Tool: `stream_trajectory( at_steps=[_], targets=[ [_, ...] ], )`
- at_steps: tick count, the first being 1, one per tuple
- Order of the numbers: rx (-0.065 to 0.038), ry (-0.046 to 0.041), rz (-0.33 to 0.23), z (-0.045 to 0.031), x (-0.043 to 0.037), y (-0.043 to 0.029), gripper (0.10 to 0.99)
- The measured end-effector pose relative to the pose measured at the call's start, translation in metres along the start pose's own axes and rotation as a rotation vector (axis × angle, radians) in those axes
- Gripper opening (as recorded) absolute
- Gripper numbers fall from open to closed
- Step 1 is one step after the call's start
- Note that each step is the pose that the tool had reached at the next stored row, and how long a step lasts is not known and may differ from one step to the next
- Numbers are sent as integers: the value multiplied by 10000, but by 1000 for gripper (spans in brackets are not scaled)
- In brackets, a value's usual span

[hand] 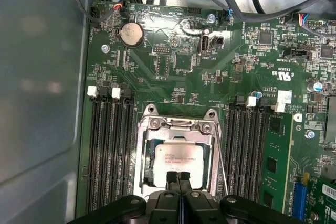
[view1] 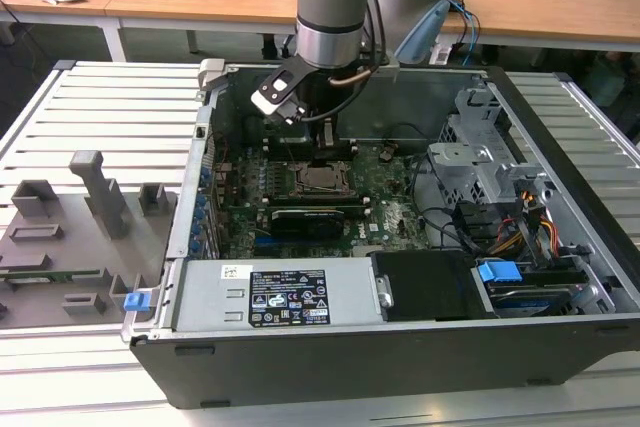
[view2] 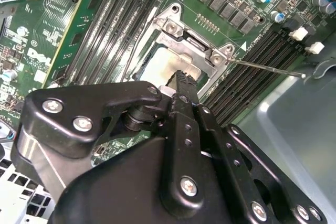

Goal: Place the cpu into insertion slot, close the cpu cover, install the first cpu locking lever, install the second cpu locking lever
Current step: 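Install the first cpu locking lever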

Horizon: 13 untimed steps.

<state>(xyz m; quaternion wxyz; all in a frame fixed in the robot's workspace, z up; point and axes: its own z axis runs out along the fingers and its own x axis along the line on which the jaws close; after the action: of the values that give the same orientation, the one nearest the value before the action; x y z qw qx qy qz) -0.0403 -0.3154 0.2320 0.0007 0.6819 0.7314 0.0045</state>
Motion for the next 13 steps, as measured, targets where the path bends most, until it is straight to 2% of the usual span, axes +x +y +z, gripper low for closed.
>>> stream_trajectory(
  at_steps=[13],
  targets=[
    [0,-11,0,-86,1,1,106]
  ],
)
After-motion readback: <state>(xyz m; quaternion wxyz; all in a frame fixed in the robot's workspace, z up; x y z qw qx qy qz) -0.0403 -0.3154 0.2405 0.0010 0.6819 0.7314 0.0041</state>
